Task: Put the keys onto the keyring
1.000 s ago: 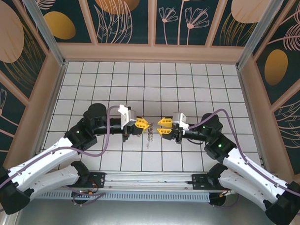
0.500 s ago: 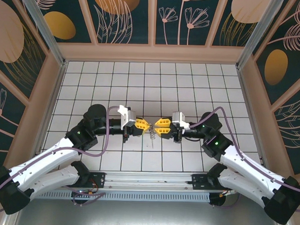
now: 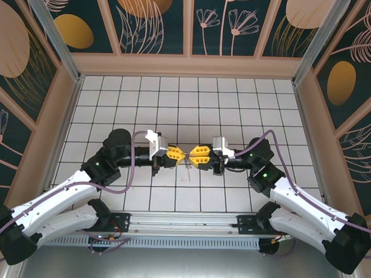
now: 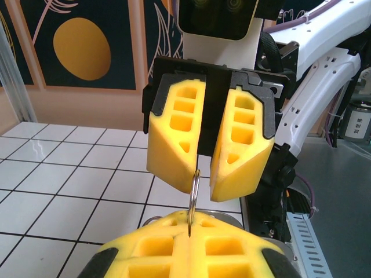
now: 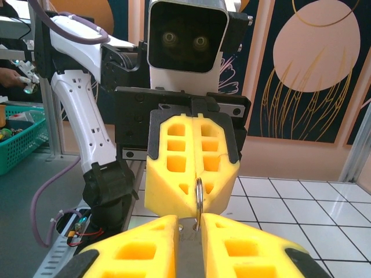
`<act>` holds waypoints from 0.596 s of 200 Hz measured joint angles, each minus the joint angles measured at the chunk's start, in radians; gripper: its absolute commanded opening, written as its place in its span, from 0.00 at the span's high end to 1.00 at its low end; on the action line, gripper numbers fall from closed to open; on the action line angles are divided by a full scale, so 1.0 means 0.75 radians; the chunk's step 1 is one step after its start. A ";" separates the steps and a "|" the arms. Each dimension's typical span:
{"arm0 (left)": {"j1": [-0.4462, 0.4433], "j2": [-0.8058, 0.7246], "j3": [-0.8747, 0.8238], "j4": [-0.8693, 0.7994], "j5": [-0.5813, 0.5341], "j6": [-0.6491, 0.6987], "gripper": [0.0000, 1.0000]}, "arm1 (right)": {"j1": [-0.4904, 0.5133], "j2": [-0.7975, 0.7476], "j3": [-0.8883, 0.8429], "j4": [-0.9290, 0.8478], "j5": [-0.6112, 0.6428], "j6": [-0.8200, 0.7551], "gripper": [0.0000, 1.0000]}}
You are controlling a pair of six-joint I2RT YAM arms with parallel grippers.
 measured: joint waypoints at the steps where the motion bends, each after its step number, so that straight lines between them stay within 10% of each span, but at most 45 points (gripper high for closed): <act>1: 0.000 0.000 0.000 0.001 0.000 0.000 1.00 | 0.000 0.001 0.000 0.002 -0.001 0.001 0.82; 119: -0.003 0.017 -0.001 0.015 0.004 -0.005 1.00 | 0.008 0.042 0.000 0.014 0.025 -0.002 0.87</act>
